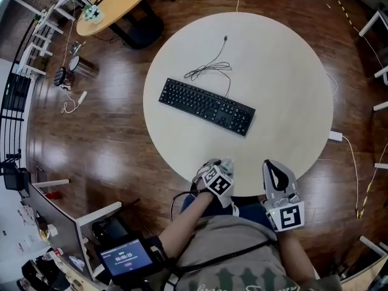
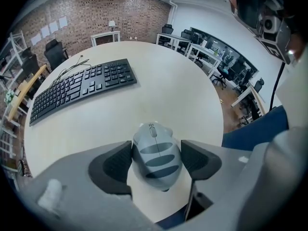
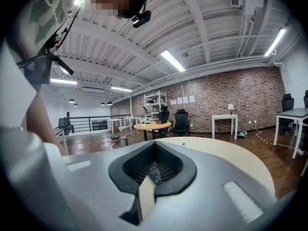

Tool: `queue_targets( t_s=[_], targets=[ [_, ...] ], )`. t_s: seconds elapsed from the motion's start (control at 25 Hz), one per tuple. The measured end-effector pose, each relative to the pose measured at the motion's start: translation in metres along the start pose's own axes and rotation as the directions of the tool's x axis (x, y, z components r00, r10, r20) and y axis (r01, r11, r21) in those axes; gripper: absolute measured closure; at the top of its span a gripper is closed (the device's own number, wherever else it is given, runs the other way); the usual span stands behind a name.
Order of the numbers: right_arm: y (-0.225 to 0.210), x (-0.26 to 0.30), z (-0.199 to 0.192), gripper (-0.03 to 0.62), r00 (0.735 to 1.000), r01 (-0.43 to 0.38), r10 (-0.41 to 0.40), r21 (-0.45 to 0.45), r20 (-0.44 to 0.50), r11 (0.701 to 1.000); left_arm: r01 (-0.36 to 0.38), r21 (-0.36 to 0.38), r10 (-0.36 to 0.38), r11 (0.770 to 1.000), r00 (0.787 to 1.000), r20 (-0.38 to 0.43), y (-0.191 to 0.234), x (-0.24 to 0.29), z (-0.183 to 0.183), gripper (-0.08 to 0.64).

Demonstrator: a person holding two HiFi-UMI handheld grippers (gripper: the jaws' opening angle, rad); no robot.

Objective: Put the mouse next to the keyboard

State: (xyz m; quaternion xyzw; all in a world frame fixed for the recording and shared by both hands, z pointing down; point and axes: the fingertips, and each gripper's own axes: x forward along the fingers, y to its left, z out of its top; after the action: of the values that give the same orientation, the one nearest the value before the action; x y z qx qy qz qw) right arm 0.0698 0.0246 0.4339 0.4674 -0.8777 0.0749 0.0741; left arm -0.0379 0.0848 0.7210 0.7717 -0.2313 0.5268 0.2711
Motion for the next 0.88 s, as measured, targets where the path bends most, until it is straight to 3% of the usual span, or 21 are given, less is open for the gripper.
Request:
queue_targets(
  t_s=[0.88],
  targets=[
    [-0.04, -0.038, -0.021, 0.588, 1.0, 0.015, -0.015, 0.019, -0.026, 1.0, -0.018, -0.011, 0.018, 1.0, 1.0, -0.003, -0.046, 0.015, 0.02, 0.229]
  ],
)
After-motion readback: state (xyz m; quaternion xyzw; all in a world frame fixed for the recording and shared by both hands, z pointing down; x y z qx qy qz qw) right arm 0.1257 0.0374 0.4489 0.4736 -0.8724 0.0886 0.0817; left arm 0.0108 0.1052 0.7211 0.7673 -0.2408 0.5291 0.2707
